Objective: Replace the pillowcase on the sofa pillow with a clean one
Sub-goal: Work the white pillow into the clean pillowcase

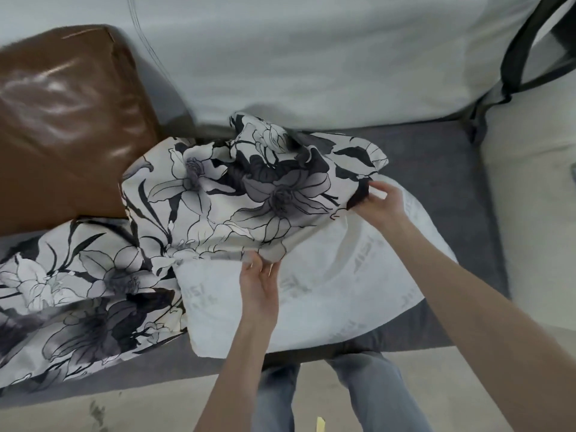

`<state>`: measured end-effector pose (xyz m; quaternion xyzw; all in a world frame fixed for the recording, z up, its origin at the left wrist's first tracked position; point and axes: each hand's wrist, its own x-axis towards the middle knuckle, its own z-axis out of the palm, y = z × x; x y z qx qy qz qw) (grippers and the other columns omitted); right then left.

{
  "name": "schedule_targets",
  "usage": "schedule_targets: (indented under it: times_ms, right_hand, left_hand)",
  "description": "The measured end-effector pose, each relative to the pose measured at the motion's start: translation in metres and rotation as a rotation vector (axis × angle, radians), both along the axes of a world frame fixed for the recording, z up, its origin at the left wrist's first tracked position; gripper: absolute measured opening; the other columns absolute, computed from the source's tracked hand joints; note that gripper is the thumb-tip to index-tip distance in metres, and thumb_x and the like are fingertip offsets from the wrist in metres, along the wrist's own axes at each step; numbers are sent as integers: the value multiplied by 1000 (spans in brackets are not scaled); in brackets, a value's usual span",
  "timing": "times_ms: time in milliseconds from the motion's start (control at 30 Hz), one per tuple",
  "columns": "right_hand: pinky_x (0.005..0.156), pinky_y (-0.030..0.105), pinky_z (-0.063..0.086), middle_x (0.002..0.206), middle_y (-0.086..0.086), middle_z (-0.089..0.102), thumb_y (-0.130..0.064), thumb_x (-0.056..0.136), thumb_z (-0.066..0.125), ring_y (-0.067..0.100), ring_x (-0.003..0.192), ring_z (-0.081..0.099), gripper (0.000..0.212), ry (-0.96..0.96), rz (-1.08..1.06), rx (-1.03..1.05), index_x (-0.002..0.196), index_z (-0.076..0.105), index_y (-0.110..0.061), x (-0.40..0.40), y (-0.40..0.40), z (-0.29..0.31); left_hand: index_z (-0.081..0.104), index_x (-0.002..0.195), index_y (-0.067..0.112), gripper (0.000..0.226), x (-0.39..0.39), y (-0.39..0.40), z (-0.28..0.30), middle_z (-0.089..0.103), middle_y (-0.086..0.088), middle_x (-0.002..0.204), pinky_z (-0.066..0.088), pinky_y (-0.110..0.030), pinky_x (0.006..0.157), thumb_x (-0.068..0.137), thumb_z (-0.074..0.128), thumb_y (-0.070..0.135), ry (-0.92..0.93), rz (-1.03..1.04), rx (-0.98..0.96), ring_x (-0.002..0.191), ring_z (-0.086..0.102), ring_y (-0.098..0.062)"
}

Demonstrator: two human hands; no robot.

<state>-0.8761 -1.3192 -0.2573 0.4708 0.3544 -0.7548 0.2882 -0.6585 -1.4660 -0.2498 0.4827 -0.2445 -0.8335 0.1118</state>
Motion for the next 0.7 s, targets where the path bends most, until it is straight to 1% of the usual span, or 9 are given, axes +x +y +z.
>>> schedule_targets:
  times_ms: [133, 233, 300, 367, 433, 533, 600, 667, 700]
  right_hand:
    - [77, 19, 47, 102, 6, 68, -2, 77, 71, 14, 91, 65, 52, 296, 714, 702, 123, 50, -16, -12, 27, -25]
    - [77, 23, 47, 105, 6, 66, -11, 77, 74, 15, 96, 65, 46, 455, 887, 866, 120, 57, -9, -41, 44, -21]
    - [66, 11, 49, 95, 4, 67, -8, 79, 66, -3, 79, 64, 36, 623, 846, 787, 113, 60, 1, -67, 46, -4]
    - [60, 5, 47, 81, -9, 67, -2, 86, 55, -12, 65, 60, 24, 651, 664, 597, 110, 61, -3, -75, 57, 12]
    - [59, 9, 50, 70, -17, 69, 4, 91, 47, -7, 64, 63, 27, 480, 465, 452, 107, 58, -15, -64, 85, 11]
    - [54, 27, 55, 64, 0, 69, -7, 95, 41, 11, 53, 67, 21, 98, 173, 204, 95, 61, -14, -62, 117, -12]
    - [73, 35, 58, 85, 13, 74, -14, 96, 41, 24, 74, 73, 26, -87, -33, 72, 101, 66, -8, -85, 122, -29]
    - [97, 42, 48, 117, 12, 68, -13, 91, 52, 28, 108, 65, 28, -44, -32, 24, 114, 67, -5, -109, 127, -28]
    - [101, 45, 45, 121, 12, 66, -13, 90, 55, 29, 112, 63, 27, 31, -5, 24, 111, 69, -4, -109, 133, -32]
  left_hand:
    - [58, 108, 19, 31, 16, 16, -21, 68, 4, 109, 43, -29, 103, 99, 33, 2, 10, 144, -2, 103, 63, -12]
    - [56, 116, 20, 29, -3, 18, -25, 67, 4, 112, 44, -27, 100, 102, 34, 7, 16, 258, 5, 105, 61, -12]
    - [57, 105, 19, 27, -17, 18, -24, 65, 4, 104, 44, -24, 99, 101, 34, 4, 2, 329, 7, 97, 61, -11]
    - [58, 91, 17, 30, -31, 14, -23, 64, 5, 90, 45, -21, 94, 97, 34, -1, 17, 416, 15, 86, 60, -9]
    - [53, 77, 18, 32, -40, 12, -28, 62, 8, 71, 47, -20, 81, 83, 37, -8, -1, 453, 49, 73, 58, -7]
    - [37, 66, 18, 33, -38, 31, -44, 51, 6, 57, 42, -23, 75, 76, 30, -12, -96, 357, 44, 64, 48, -10]
    - [36, 67, 16, 37, -35, 45, -57, 47, 3, 62, 42, -26, 88, 85, 22, -13, -161, 314, 68, 69, 48, -12]
    - [46, 73, 18, 36, -37, 49, -63, 50, 5, 67, 42, -26, 91, 87, 30, -11, -159, 385, 160, 71, 50, -11]
    - [51, 76, 20, 32, -40, 49, -63, 52, 7, 67, 44, -24, 86, 85, 38, -8, -136, 438, 201, 71, 50, -10]
